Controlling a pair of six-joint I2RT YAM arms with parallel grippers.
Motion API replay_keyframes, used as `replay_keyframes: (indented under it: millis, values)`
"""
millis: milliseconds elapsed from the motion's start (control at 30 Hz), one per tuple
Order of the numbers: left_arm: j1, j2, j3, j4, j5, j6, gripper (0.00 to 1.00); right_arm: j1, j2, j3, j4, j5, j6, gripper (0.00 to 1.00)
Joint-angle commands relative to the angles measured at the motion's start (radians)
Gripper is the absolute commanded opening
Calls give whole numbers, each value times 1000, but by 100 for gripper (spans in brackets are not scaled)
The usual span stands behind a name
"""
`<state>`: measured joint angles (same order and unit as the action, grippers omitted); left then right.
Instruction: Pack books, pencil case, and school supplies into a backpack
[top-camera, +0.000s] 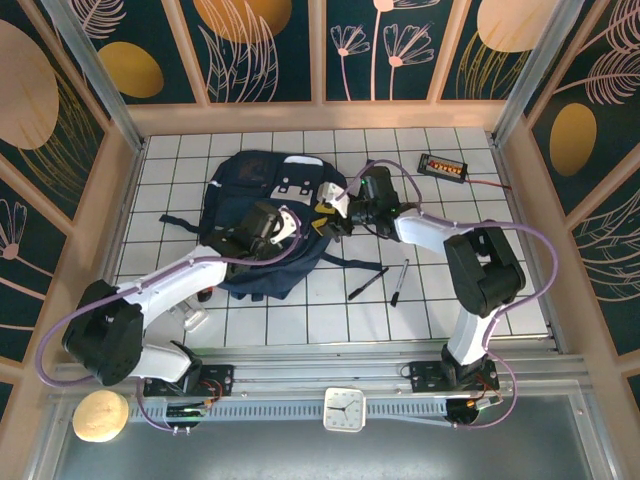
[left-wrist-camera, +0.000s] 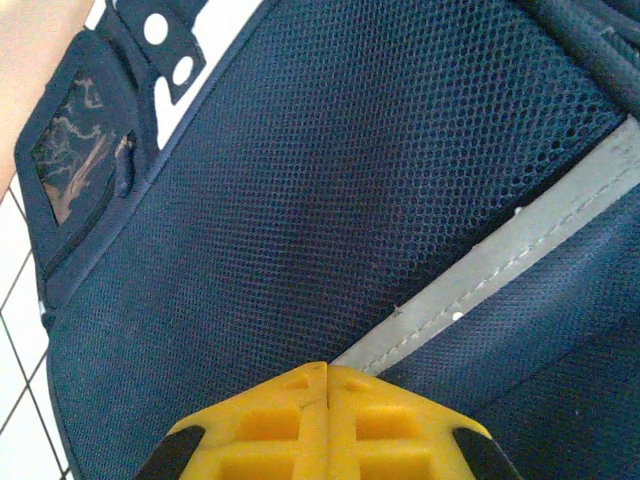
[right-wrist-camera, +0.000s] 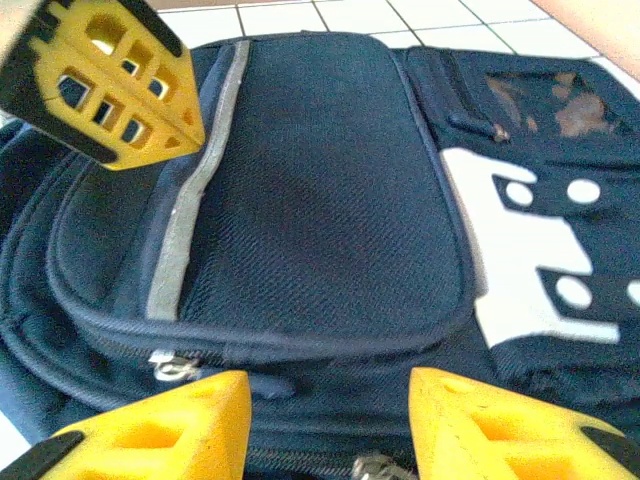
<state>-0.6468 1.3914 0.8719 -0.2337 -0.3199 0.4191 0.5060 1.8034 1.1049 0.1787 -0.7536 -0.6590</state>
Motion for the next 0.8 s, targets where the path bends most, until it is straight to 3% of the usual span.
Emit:
replay_keyframes:
  millis: [0, 133, 200, 267, 400, 500, 633, 767]
  values:
    - [7, -48, 5, -16, -28, -30, 0, 8, 75, 87, -61, -4, -86, 47]
    - [25, -86, -19, -15, -74, -75, 3, 8, 128, 122, -88, -25, -94, 47]
    - [38, -97, -23, -19, -95, -110, 14, 9, 136, 119, -111, -38, -100, 48]
    - [59, -102, -20, -30, -113, -170, 37, 13, 134, 105, -126, -41, -107, 48]
    - [136, -99, 9, -84, -18, -354, 55, 25, 134, 85, -151, -24, -125, 48]
    - [187, -92, 44, -135, 94, -559, 71, 28, 114, 58, -120, -14, -97, 49]
    - [263, -101, 78, -223, 264, -936, 99, 32, 88, 30, -89, -2, -69, 49]
    - [376, -183, 0, -254, 472, -1340, 99, 35, 88, 38, -96, 5, -67, 49]
